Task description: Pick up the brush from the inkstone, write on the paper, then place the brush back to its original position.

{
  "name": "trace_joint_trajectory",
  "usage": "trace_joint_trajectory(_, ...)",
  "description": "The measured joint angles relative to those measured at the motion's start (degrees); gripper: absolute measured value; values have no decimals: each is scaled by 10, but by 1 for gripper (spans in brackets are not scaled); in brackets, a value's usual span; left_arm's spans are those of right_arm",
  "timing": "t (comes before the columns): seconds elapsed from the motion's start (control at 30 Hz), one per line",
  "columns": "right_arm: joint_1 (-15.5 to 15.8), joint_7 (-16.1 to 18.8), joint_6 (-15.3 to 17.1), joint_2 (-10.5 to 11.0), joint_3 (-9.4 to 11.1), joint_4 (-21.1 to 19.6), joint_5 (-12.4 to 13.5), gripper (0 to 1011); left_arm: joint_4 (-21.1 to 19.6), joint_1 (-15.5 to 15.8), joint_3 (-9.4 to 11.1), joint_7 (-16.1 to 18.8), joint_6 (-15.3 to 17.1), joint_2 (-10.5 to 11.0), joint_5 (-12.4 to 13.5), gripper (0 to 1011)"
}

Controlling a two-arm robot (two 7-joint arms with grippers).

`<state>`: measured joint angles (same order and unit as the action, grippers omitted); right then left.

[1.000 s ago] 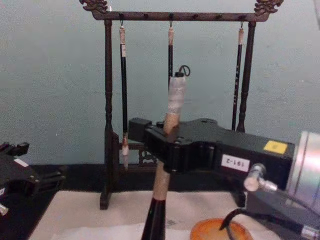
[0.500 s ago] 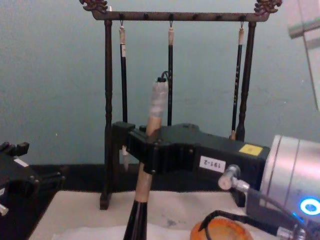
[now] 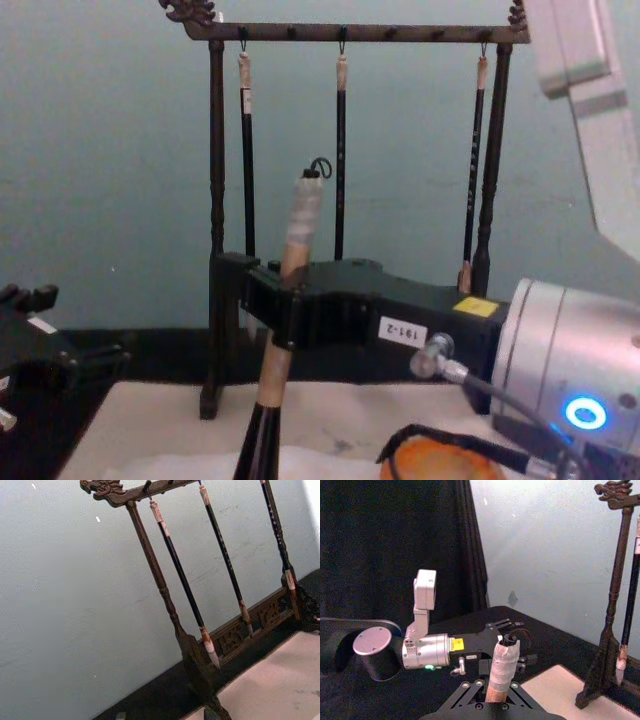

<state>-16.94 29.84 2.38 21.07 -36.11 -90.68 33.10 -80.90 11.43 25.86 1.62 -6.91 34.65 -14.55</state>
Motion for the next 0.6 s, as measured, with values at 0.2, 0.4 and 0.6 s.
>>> trace_joint_trajectory(0.2, -2, 0, 1, -5, 2, 10, -4, 0, 0, 0, 0, 0, 0, 0, 0, 1010)
trace_joint_trajectory(0.4, -4, 0, 1, -8, 5, 16, -11, 0, 0, 0, 0, 0, 0, 0, 0, 1010)
trace_joint_trajectory(0.6, -5, 0, -3, -12, 9, 23, -18, 0, 0, 0, 0, 0, 0, 0, 0, 1010)
